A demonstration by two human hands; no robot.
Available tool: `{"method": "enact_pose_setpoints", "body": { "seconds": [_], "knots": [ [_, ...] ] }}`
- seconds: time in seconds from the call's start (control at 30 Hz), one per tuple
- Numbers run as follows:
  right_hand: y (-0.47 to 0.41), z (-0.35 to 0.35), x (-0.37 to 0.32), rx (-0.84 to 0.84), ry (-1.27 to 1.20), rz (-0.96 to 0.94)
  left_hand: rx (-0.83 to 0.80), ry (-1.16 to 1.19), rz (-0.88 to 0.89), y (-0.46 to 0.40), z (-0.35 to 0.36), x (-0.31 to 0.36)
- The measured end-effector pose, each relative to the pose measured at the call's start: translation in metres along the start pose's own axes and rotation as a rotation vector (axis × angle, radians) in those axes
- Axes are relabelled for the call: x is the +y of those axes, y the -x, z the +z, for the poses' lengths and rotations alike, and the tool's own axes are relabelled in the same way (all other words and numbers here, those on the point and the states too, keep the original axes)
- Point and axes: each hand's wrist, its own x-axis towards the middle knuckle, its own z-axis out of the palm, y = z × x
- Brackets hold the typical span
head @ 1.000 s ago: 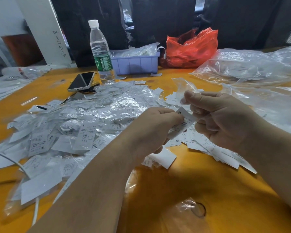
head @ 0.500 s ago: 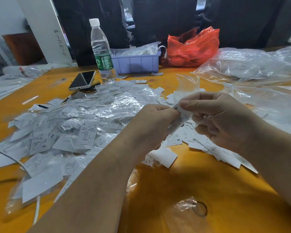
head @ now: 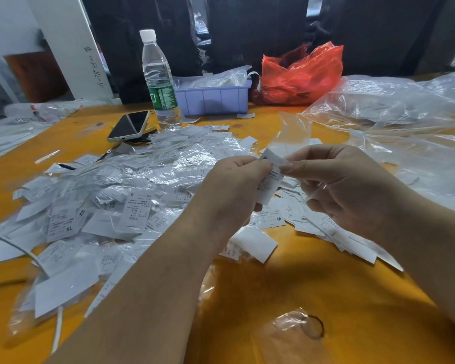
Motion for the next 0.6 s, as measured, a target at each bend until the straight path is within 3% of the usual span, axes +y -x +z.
{"method": "enact_pose_setpoints", "body": {
  "seconds": [0.2, 0.4, 0.6],
  "knots": [
    [0.0005, 0.0011, 0.0021, -0.048, -0.015, -0.004, -0.064, -0.033, 0.017, -0.0008, 0.0042, -0.0015],
    [-0.0009, -0.0005, 0.0035, -0.108, -0.040, 0.033, -0.021, -0.049, 0.061, -0.0020, 0.0017, -0.0033],
    [0.0012, -0.0012, 0.0006, -0.151, -0.011, 0.031, 0.036, -0.253, 0.122, -0.0001, 0.0066, -0.0063]
  ]
}}
